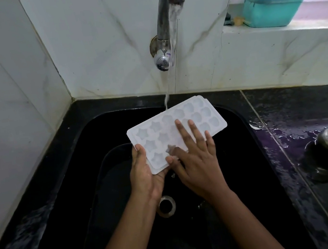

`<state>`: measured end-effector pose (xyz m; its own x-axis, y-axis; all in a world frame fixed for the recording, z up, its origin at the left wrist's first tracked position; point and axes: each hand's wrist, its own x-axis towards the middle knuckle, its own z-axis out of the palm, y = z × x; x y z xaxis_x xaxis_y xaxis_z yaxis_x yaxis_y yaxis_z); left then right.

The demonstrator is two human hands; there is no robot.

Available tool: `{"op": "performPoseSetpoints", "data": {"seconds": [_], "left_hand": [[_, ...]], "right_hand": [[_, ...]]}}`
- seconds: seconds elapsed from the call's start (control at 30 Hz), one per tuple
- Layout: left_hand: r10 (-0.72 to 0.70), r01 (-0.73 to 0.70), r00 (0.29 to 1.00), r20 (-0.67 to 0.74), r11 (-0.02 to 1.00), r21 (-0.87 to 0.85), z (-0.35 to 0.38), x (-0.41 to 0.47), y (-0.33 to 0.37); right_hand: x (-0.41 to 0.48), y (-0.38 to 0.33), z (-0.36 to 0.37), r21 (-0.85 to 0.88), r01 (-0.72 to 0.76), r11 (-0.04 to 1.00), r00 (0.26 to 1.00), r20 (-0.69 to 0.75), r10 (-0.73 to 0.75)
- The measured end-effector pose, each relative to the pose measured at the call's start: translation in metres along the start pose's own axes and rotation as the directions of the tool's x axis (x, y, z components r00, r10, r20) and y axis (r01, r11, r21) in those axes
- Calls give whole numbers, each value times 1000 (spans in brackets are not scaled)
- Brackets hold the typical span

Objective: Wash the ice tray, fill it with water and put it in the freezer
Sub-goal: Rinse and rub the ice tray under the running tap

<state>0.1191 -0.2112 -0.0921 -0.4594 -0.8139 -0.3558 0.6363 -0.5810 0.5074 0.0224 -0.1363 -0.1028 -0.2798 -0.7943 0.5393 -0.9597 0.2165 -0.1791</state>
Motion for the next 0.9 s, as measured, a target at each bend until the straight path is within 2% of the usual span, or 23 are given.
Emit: {"op": "performPoseSetpoints", "data": {"seconds": [0.13, 0.33, 0.47, 0.57, 0.67, 0.8, 0.9], "left_hand": [[-46, 44, 999, 28, 998, 52, 5, -3, -6], [10, -10, 1000, 0, 999, 32, 2, 1, -2], [-41, 40, 999, 10, 998, 40, 5, -2, -4], [2, -2, 1000, 9, 999, 45, 6, -1, -1], [21, -21, 1000, -1, 999, 37, 1, 1, 4], [-19, 17, 999, 27, 998, 58, 2, -2, -1], [12, -13, 1000, 29, 998, 56, 3, -1, -1]], "right_hand": [[0, -1, 1, -79, -75, 994, 994, -82, 68], [-2, 3, -1, -21, 59, 998, 998, -6, -59], [-1, 6, -1, -83, -12, 996, 996, -88, 5], [0, -7, 3, -25, -23, 999, 998, -54, 21], [0, -1, 3, 6, 44, 999, 999, 5, -44], [1, 3, 1, -41, -37, 998, 999, -35, 36], [1, -7, 2, 25, -43, 999, 999, 10, 43]]}}
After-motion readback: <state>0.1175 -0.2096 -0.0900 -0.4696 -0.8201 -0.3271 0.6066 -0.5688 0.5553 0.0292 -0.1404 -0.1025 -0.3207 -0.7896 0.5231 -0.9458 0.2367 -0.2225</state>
